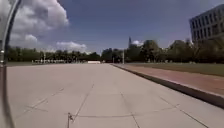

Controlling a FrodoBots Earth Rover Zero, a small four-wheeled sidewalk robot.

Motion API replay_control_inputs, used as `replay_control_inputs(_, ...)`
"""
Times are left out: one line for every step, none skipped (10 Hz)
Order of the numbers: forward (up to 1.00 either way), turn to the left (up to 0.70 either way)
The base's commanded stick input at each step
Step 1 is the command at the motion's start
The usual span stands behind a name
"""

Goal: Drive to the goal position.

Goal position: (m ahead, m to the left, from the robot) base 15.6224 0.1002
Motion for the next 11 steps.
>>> replay_control_inputs(0.85, 0.0)
replay_control_inputs(0.85, 0.0)
replay_control_inputs(0.85, 0.0)
replay_control_inputs(0.85, 0.0)
replay_control_inputs(0.85, 0.0)
replay_control_inputs(0.85, 0.0)
replay_control_inputs(0.85, 0.0)
replay_control_inputs(0.85, 0.0)
replay_control_inputs(0.85, 0.0)
replay_control_inputs(0.85, 0.0)
replay_control_inputs(0.85, 0.0)
